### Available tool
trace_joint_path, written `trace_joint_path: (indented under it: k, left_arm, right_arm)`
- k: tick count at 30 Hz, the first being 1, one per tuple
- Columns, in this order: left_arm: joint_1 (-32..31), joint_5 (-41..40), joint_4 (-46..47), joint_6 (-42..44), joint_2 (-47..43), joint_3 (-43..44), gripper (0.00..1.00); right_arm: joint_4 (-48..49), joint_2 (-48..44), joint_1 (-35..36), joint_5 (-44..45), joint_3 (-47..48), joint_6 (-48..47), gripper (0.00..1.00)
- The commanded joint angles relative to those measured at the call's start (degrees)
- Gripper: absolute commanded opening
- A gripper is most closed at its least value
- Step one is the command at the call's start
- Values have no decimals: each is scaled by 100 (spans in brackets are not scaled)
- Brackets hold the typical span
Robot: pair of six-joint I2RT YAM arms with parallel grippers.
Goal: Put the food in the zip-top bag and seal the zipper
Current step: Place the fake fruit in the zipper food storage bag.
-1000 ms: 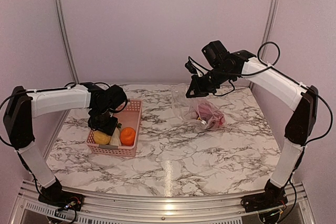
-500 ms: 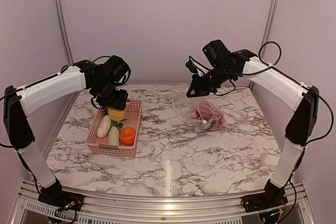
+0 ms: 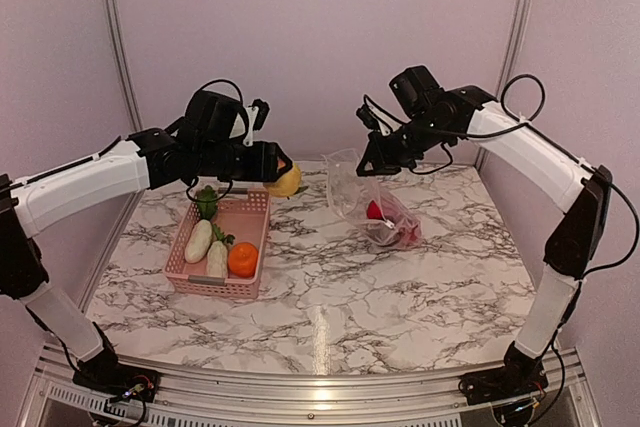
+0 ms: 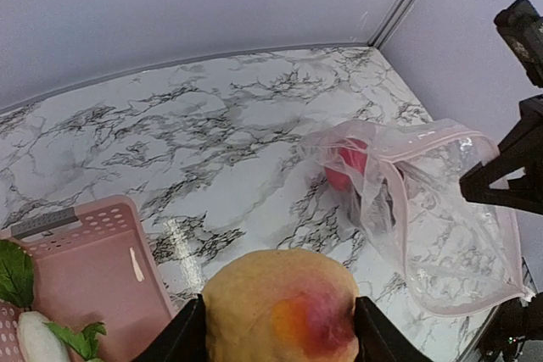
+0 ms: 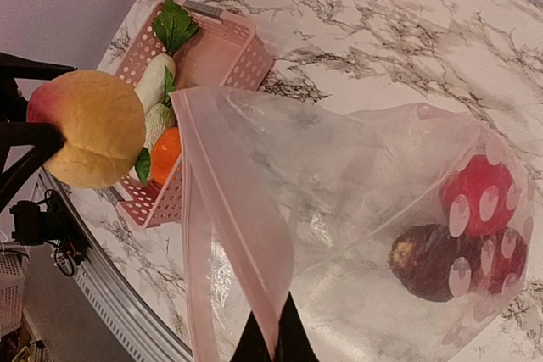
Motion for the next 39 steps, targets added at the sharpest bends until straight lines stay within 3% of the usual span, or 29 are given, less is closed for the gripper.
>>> trace_joint_path:
  k: [1,8,21,27,31,34,39]
  left_arm:
    - [-110,837,2269,-287,-498,-459,47]
    - [-349,1303,3532,-622,-445,-543,47]
    - [-553,1167,4356,-906,202,-521,46]
    - [-626,688,3778,-645,424,-348,46]
    - [-658,-332,2897,-525,583,-139,48]
    - [-658,-903,2293,-535,752,28,56]
    - [-685,-959,2349,-491,906,208,71]
  right_arm:
    - [-103,-88,42,-55,430,85,0]
    - [-152,-96,45,-135,599,165,0]
    - [-313,55,46,-466,1302,414,0]
    - [-239,75,35,-478,1229,464,0]
    - [-132,67,37,-467,1105,482,0]
    - [-51,58,43,-476,1027,505,0]
    - [30,98,40,-549,933,509,0]
